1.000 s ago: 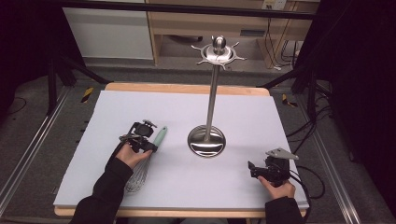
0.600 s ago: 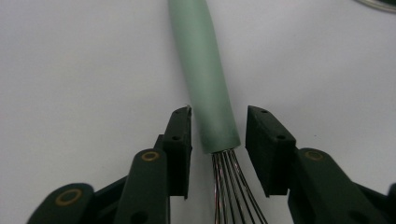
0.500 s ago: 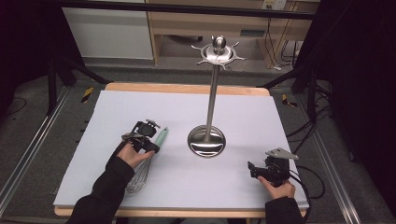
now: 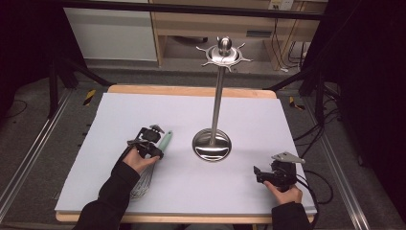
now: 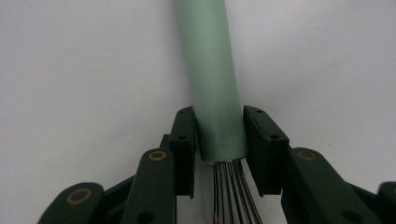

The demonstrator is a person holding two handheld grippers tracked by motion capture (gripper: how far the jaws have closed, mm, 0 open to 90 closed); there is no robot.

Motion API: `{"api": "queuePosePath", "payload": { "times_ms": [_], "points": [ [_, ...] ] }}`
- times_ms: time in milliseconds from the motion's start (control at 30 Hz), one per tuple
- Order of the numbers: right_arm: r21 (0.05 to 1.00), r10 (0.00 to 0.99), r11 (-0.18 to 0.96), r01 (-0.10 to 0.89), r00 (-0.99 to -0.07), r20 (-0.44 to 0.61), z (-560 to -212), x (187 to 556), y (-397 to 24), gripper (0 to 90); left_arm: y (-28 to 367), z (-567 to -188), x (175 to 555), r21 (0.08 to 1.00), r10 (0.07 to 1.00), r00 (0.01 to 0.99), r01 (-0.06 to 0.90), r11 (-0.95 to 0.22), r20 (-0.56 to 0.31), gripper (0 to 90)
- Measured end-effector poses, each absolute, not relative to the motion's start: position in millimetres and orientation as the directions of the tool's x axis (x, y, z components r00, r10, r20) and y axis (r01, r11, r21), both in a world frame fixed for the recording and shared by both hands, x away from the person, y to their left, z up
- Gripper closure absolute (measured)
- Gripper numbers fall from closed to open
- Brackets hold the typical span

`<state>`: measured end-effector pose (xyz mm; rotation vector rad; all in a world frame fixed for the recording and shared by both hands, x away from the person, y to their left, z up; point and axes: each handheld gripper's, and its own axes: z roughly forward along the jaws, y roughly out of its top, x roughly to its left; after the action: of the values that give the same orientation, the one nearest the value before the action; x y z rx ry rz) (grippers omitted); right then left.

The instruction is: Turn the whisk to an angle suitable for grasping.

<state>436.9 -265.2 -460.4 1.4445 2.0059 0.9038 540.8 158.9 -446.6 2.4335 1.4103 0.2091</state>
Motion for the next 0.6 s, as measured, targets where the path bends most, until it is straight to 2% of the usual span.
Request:
{"api": "queuePosePath", "payload": {
  "times_ms": [300, 600],
  "points": [
    [0.755, 0.951, 0.213, 0.620, -0.310, -0.014, -460.4, 437.1, -265.3, 11.0, 159.4, -446.6, 540.9, 0.347, 0.893, 0.446, 0.847, -0.403, -0.052, 68.1],
    [0.756, 0.950, 0.213, 0.619, -0.311, -0.013, -460.2, 437.1, -265.4, 10.9, 164.2, -433.5, 532.3, 0.404, 0.881, 0.467, 0.821, -0.402, -0.072, 69.0]
  ]
}}
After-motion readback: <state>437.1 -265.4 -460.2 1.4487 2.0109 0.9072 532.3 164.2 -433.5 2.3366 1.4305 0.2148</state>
